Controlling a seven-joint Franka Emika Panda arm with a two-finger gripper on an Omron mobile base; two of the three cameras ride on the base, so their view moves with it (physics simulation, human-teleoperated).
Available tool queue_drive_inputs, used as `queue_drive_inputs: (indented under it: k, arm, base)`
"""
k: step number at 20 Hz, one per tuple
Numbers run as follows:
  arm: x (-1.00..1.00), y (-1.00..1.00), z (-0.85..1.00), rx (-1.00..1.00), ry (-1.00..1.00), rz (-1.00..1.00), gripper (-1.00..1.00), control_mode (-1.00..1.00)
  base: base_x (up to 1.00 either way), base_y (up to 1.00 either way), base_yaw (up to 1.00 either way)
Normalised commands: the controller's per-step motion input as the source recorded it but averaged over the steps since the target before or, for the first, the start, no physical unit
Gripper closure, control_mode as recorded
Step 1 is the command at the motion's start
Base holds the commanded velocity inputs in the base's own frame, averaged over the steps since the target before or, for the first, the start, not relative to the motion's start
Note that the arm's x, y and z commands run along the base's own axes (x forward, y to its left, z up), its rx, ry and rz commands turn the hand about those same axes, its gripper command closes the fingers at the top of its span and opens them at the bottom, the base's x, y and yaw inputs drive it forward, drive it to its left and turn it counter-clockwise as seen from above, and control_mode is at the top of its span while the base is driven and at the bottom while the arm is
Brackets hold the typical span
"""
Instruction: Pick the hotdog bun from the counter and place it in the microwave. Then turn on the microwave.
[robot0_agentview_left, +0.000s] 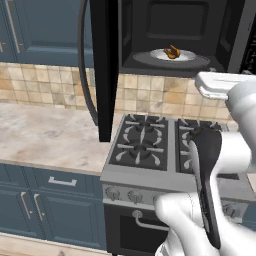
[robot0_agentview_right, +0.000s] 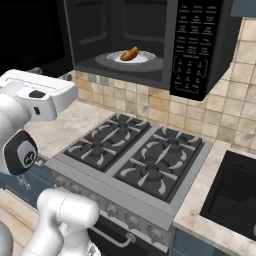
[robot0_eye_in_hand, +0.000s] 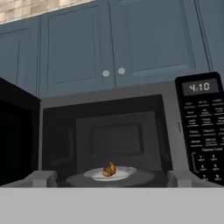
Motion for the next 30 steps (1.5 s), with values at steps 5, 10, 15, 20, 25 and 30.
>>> queue_drive_inputs:
  k: [5,10,15,20,25,30]
  arm:
    - [-0.64,0.52,0.01,0.0,0.0,0.0,-1.0,-1.0]
    - [-0.66,0.54,0.02,0.0,0.0,0.0,-1.0,-1.0]
    - [-0.4,0.55,0.0,0.0,0.02,0.0,-1.0,-1.0]
    - [-0.14,0.49,0.0,0.0,0.02,0.0,-1.0,-1.0]
    - [0.0,0.45,0.0,0.0,0.0,0.0,-1.0,-1.0]
    - [0.0,0.41,0.0,-0.01,0.0,0.0,-1.0,-1.0]
  base:
    - [0.0,0.0,0.0]
    - [0.0,0.0,0.0]
    - [0.0,0.0,0.0]
    - [0.0,0.0,0.0]
    - [0.0,0.0,0.0]
    - [0.0,0.0,0.0]
